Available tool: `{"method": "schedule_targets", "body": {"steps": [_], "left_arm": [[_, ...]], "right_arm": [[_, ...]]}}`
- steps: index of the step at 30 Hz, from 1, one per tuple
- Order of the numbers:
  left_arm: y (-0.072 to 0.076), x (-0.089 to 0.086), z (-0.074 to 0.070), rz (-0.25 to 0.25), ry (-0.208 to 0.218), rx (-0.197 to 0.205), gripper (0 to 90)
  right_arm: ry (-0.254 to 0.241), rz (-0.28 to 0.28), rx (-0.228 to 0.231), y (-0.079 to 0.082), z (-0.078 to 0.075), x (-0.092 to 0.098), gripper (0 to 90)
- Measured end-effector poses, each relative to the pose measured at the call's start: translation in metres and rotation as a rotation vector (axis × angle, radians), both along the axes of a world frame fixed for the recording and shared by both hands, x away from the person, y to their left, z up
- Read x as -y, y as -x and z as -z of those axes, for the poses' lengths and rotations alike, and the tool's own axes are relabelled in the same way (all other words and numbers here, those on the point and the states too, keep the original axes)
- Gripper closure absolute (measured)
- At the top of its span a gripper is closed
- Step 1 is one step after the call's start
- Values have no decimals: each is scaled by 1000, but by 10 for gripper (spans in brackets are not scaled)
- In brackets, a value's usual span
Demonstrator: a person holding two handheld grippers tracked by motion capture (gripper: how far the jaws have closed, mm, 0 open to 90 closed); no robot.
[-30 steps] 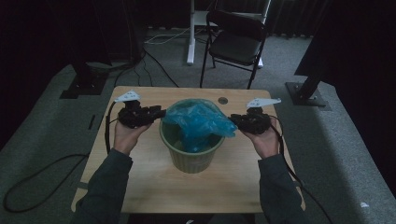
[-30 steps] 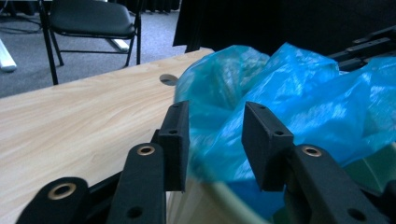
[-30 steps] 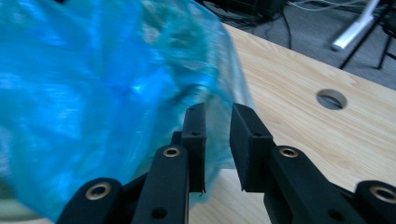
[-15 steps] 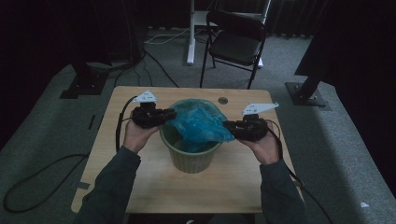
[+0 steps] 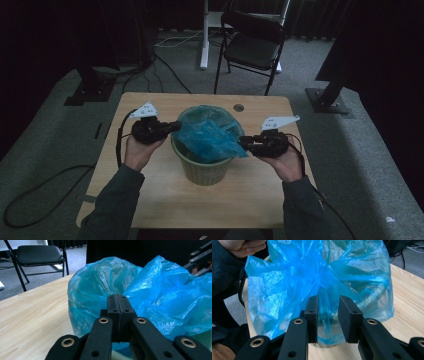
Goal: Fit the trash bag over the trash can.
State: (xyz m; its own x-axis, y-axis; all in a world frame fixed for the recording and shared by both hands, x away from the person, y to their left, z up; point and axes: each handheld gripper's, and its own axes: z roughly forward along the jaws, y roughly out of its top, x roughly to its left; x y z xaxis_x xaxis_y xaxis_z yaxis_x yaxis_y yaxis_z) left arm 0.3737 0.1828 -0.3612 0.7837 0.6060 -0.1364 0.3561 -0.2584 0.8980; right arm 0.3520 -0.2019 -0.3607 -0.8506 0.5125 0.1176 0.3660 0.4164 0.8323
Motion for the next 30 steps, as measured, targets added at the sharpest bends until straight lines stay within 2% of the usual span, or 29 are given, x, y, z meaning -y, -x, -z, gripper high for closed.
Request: {"method": "schedule_targets", "body": {"steps": [4,9,12,19,23,26,30], "left_arm": [[9,-7,3,-7,20,3,894],[16,-15,8,-18,24,1,894],[20,-20,11,-27,35,-5,894],[28,-32,19,-38,50,-20,895],[33,-38,25,-39,45,-28,895],[35,-38,31,-30,5,-37,895],[35,-38,40,-30,-7,-64,894]], "right_arm": [[-5,-17,0,2,2,0,680],[24,-17,7,6,2,-1,686],[42,-10,17,9,2,-2,737],[51,-6,30,12,4,-2,892],[56,-4,31,14,5,-3,900],[67,-3,28,16,7,-2,900],[77,-3,17,18,10,-1,900]]}}
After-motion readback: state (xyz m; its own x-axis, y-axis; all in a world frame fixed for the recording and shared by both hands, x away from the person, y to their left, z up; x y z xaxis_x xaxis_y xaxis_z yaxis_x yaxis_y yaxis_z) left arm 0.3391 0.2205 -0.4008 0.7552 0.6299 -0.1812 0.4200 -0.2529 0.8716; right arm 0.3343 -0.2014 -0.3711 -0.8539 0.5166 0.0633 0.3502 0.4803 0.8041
